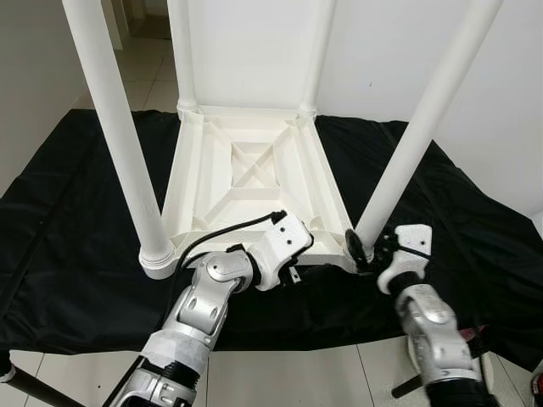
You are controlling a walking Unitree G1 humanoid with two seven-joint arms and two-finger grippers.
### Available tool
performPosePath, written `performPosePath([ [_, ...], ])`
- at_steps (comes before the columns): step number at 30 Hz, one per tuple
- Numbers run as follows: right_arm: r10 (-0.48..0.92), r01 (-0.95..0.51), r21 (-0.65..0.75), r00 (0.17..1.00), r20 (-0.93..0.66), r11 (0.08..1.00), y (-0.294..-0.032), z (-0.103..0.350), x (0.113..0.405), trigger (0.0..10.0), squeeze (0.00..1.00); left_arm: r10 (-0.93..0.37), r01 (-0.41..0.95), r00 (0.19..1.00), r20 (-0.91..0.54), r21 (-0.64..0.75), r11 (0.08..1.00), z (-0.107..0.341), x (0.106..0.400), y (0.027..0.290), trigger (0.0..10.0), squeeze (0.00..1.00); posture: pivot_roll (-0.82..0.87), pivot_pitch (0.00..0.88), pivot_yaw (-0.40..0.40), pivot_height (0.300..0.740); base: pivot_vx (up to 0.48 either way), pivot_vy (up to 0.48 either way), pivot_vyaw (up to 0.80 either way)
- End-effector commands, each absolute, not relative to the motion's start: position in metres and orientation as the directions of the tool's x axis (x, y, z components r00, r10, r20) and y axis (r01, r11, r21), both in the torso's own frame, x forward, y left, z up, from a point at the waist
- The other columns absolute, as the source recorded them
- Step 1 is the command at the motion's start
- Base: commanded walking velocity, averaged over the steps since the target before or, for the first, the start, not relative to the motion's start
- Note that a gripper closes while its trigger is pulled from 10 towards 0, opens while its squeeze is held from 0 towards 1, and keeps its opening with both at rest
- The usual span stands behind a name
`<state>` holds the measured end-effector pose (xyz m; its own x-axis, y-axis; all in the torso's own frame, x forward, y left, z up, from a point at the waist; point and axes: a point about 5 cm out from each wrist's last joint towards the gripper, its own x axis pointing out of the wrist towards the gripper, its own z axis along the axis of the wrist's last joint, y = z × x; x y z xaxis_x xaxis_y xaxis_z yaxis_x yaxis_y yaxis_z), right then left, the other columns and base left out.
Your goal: Building children table
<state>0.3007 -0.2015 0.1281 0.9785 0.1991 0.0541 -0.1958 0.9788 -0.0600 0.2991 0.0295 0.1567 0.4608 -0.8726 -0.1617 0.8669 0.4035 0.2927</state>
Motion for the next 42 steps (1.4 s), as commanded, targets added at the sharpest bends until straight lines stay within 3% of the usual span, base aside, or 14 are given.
performPosePath([
  [1, 0.205, -0.204, -0.050, 0.978, 0.023, 0.978, -0.208, 0.123, 0.299, 10.0, 0.00, -0.790, 0.780, 0.601, -0.124, 0.306, 0.546, 0.156, 0.304, 0.033, 10.0, 0.00, 0.04, 0.000, -0.044, 0.740, 0.000, 0.000, 0.00],
  [6, 0.412, -0.407, -0.100, 0.911, 0.027, 0.908, -0.199, 0.133, 0.309, 10.0, 0.00, -0.785, 0.773, 0.608, -0.117, 0.314, 0.552, 0.160, 0.309, 0.033, 10.0, 0.00, 0.04, 0.006, -0.038, 0.740, 0.000, 0.000, 0.00],
  [18, 0.559, -0.560, -0.197, 0.826, -0.066, 0.805, -0.179, 0.132, 0.336, 10.0, 0.00, -0.780, 0.764, 0.616, -0.109, 0.322, 0.558, 0.164, 0.311, 0.033, 10.0, 0.00, 0.05, 0.022, -0.037, 0.740, 0.000, 0.000, 0.00],
  [19, 0.558, -0.562, -0.202, 0.826, -0.083, 0.802, -0.180, 0.130, 0.337, 6.8, 0.00, -0.777, 0.761, 0.620, -0.108, 0.323, 0.562, 0.164, 0.312, 0.034, 10.0, 0.00, 0.06, 0.025, -0.042, 0.740, 0.000, 0.000, 0.00],
  [20, 0.558, -0.562, -0.202, 0.826, -0.083, 0.802, -0.180, 0.130, 0.337, 6.8, 0.00, -0.777, 0.761, 0.620, -0.108, 0.323, 0.562, 0.164, 0.312, 0.034, 10.0, 0.00, 0.06, 0.025, -0.042, 0.740, 0.000, 0.000, 0.00],
  [21, 0.558, -0.564, -0.197, 0.825, -0.092, 0.802, -0.183, 0.129, 0.337, 3.2, 0.00, -0.774, 0.759, 0.624, -0.107, 0.321, 0.567, 0.165, 0.312, 0.035, 10.0, 0.00, 0.06, 0.025, -0.042, 0.740, 0.000, 0.000, 0.00],
  [22, 0.558, -0.566, -0.193, 0.824, -0.102, 0.801, -0.186, 0.127, 0.337, 2.4, 0.00, -0.772, 0.756, 0.627, -0.106, 0.321, 0.570, 0.165, 0.312, 0.035, 10.0, 0.00, 0.06, 0.028, -0.044, 0.740, 0.000, 0.000, 0.00],
  [23, 0.558, -0.567, -0.181, 0.823, -0.105, 0.803, -0.188, 0.126, 0.337, 0.0, 0.00, -0.771, 0.756, 0.628, -0.106, 0.319, 0.571, 0.165, 0.312, 0.036, 10.0, 0.00, 0.06, 0.031, -0.044, 0.740, 0.000, 0.000, 0.00],
  [31, 0.547, -0.554, -0.142, 0.833, -0.089, 0.820, -0.192, 0.124, 0.336, 0.0, 0.00, -0.774, 0.759, 0.624, -0.107, 0.315, 0.569, 0.164, 0.311, 0.033, 10.0, 0.00, 0.05, 0.037, -0.041, 0.740, 0.000, 0.000, 0.00],
  [37, 0.444, -0.453, -0.147, 0.892, -0.091, 0.879, -0.195, 0.120, 0.340, 0.0, 0.00, -0.775, 0.761, 0.623, -0.108, 0.314, 0.568, 0.165, 0.312, 0.033, 10.0, 0.00, 0.05, 0.039, -0.039, 0.740, 0.000, 0.000, 0.00],
  [38, 0.440, -0.448, -0.154, 0.894, -0.086, 0.881, -0.189, 0.119, 0.339, 10.0, 0.00, -0.775, 0.761, 0.622, -0.108, 0.313, 0.568, 0.164, 0.311, 0.033, 10.0, 0.00, 0.05, 0.040, -0.036, 0.740, 0.000, 0.000, 0.00],
  [42, 0.378, -0.384, -0.165, 0.923, -0.068, 0.908, -0.174, 0.118, 0.338, 10.0, 0.00, -0.776, 0.763, 0.621, -0.111, 0.310, 0.567, 0.164, 0.311, 0.033, 10.0, 0.00, 0.05, 0.043, -0.036, 0.740, 0.000, 0.000, 0.00],
])
